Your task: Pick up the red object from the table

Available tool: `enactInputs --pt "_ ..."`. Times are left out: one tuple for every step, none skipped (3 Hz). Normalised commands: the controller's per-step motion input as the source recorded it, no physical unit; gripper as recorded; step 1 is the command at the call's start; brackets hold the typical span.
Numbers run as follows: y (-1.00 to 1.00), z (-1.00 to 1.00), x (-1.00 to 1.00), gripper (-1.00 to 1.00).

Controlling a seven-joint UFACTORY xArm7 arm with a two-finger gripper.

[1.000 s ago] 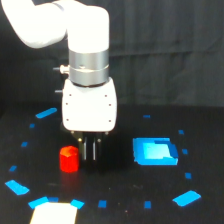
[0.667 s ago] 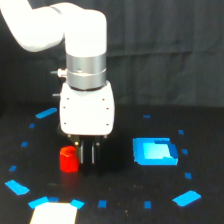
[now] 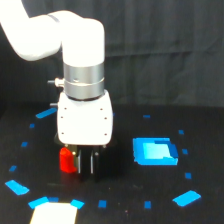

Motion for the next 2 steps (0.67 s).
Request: enactInputs --pt "0.85 -1.00 -1.00 0.76" --pt "-0.04 1.00 1.00 0.72"
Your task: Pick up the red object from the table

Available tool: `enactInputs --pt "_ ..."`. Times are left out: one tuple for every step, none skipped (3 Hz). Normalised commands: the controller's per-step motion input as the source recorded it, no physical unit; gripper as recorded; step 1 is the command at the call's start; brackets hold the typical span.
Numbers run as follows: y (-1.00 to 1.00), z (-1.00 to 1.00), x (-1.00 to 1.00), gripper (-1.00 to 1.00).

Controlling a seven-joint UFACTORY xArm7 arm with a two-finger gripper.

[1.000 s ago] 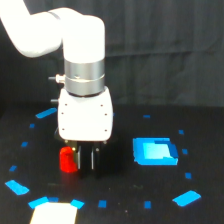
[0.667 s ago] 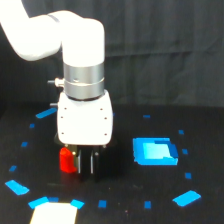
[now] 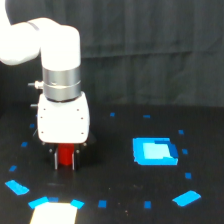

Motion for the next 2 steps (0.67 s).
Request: enactInputs --pt "0.07 -0.42 -0.14 1.00" --pt "0.10 0.61 0.17 -0.83"
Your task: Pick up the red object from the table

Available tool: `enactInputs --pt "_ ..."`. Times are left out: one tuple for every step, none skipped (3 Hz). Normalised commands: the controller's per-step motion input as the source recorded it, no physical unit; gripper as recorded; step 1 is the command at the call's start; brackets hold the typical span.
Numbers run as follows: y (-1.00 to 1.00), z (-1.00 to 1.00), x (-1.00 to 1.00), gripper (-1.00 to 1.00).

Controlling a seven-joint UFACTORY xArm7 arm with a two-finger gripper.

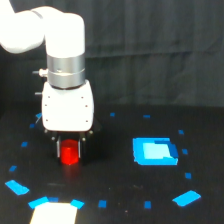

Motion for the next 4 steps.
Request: enactInputs --pt "-0.13 1.00 -0.16 -1.00" --pt "0.74 1.00 1.00 -1.00" --pt "0.63 1.00 1.00 -1.00" --pt "0.70 1.00 1.00 -1.00"
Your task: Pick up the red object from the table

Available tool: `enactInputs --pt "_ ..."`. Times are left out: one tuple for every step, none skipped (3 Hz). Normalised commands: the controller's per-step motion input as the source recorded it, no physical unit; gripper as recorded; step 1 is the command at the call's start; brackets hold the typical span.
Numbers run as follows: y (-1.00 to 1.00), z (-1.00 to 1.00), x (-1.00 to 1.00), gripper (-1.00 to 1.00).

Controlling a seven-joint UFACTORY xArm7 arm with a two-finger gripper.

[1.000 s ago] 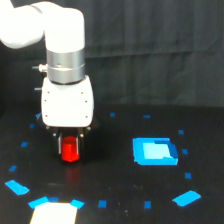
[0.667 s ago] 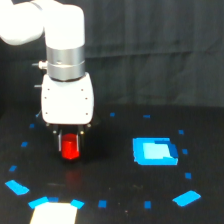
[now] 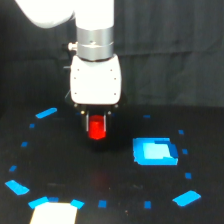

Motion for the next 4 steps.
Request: enactInputs --pt "0.23 1.00 1.00 -1.00" --pt "0.36 1.00 0.66 -0.99" --pt "0.34 1.00 1.00 -1.00" --pt "0.27 1.00 1.00 -1.00"
